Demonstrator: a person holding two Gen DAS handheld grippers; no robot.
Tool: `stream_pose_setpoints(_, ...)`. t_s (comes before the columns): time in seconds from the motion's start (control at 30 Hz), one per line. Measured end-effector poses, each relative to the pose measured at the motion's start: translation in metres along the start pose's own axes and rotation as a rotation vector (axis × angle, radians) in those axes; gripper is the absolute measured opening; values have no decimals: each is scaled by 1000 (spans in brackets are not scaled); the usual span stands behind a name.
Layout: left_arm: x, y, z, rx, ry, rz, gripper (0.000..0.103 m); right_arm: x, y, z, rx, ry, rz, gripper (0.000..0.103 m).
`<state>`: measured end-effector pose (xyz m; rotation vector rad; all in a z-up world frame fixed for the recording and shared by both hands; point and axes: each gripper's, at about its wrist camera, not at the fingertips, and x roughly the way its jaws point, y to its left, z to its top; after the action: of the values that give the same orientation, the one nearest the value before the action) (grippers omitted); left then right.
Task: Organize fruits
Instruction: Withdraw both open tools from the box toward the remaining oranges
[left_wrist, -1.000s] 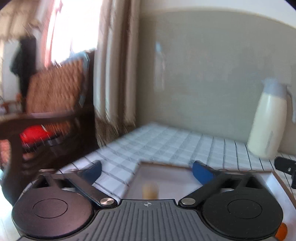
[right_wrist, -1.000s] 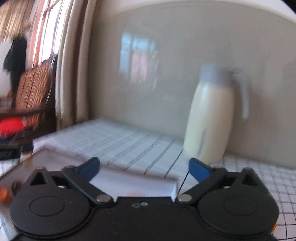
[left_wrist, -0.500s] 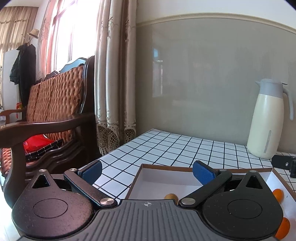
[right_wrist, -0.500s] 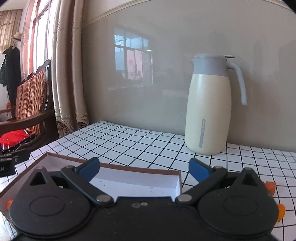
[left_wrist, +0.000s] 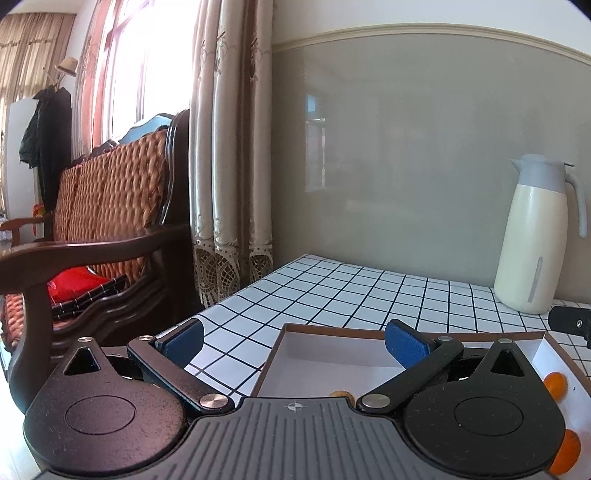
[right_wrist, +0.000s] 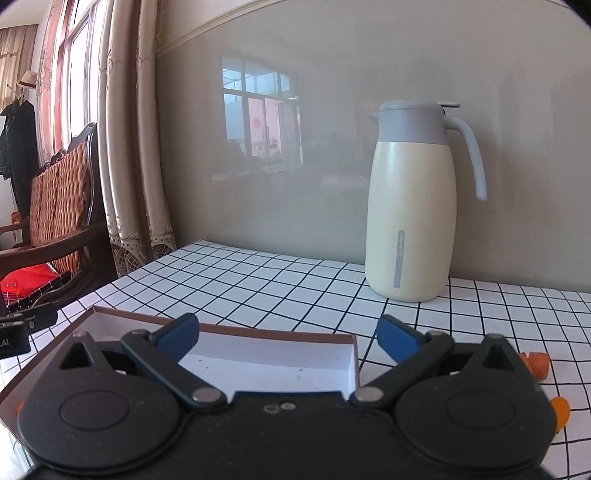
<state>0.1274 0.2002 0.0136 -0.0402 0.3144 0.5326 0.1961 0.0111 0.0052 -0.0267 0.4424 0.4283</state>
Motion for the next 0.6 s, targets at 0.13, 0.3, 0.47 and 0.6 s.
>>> stream_pose_setpoints(0.13,-1,-4,1,19,-4,10,103,-4,1,-1,-9,-5,12,97)
stream_pose_setpoints(0.3,-6,-8,2,35,-2,26,103,-13,2,-1,-35,-20,8,97)
stream_pose_setpoints(0.47,-14,-11,3,12,-3,8,103,-31,8,2,-113,-78,-22,97)
stream_pose_setpoints(0.6,-21,-19,3,16,-19,13,103,-38,7,1,-141,-62,-69,97)
